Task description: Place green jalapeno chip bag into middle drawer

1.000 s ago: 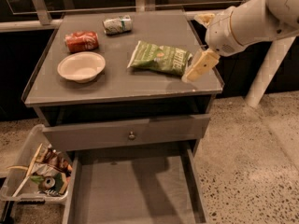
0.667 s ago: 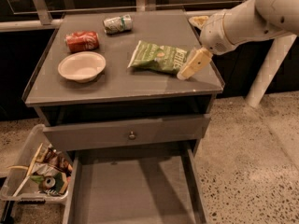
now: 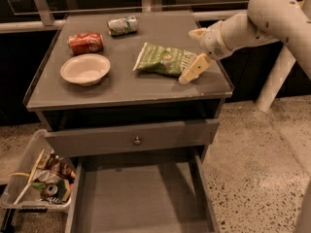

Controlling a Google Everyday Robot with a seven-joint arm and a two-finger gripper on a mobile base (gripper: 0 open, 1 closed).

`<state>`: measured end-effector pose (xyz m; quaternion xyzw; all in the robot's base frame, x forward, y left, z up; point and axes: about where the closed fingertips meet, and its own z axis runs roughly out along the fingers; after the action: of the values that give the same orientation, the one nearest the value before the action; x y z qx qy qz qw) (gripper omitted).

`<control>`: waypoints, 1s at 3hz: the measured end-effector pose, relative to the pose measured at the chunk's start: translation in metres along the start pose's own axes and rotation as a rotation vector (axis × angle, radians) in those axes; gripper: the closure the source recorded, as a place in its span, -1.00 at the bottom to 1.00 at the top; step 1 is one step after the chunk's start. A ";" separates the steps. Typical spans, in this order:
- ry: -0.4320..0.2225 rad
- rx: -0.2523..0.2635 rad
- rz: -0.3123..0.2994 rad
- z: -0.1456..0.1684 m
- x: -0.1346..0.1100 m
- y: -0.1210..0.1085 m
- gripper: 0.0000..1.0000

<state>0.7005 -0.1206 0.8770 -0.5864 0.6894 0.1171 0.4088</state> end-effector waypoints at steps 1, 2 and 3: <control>-0.018 -0.053 0.044 0.027 0.008 -0.005 -1.00; -0.021 -0.129 0.080 0.055 0.010 0.000 -0.92; -0.021 -0.137 0.081 0.057 0.010 0.001 -0.57</control>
Offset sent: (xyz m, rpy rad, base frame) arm 0.0332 0.0446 -0.0613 0.0671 0.2304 0.0805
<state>0.7246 -0.0910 0.8331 -0.5834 0.6986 0.1863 0.3699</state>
